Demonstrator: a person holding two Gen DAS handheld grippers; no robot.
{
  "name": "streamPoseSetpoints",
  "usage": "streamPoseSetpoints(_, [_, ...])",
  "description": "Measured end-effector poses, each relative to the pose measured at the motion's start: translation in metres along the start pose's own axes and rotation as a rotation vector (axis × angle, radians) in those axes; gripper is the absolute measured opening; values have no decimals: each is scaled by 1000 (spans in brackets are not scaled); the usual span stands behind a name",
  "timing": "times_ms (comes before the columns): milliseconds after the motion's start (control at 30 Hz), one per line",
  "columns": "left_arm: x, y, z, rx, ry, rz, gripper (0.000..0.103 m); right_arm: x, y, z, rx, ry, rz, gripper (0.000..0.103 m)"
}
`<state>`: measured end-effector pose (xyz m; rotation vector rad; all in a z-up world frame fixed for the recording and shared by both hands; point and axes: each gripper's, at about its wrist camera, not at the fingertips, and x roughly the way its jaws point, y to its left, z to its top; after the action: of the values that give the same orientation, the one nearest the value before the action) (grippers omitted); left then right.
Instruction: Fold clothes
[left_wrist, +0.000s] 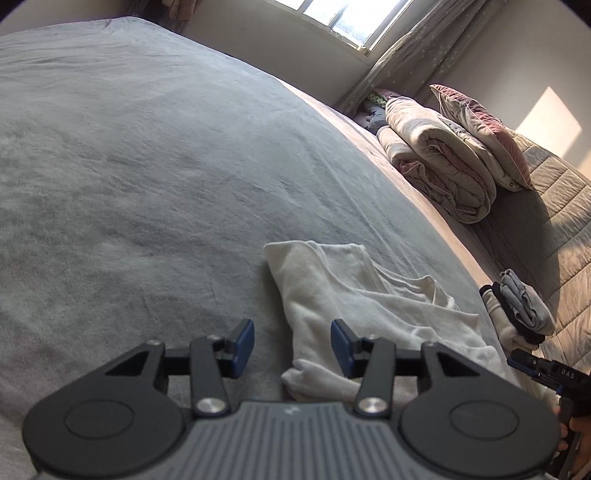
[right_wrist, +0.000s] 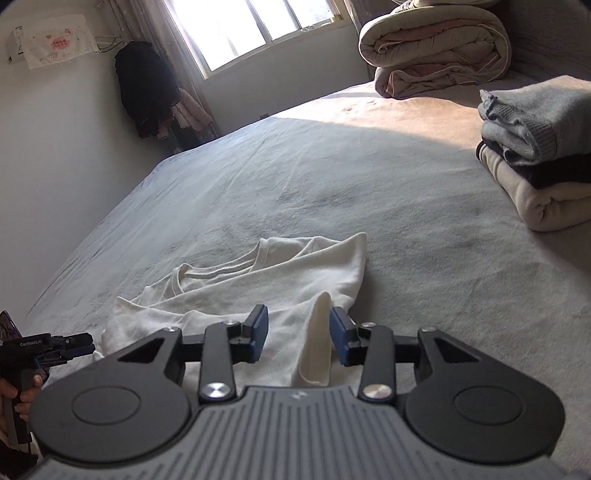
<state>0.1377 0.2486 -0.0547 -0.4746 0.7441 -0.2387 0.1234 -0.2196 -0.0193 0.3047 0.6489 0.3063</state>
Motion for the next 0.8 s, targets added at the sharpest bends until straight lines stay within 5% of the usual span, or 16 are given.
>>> streamPoseSetpoints(267, [39,1,19,-91,-8,2,44,32,12,-10,-201,41,-83,36])
streamPoseSetpoints(333, [46,5,21,-148,-18,-18,39,30,16,-16,-252,42,-89,33])
streamPoseSetpoints(433, [50,8,18,-210,-31,-28,17,29,25,-25,-346,40,-96,25])
streamPoseSetpoints(467, [49,8,16,-211,-43,-25,12,28,27,-27,-367,28,-106,6])
streamPoseSetpoints(500, [47,7,13,-207,-64,-27,10,26,29,-27,-385,12,-118,1])
streamPoseSetpoints(800, [32,-5,-5,-163,-229,-23,9,9,42,6,-465,-178,-180,1])
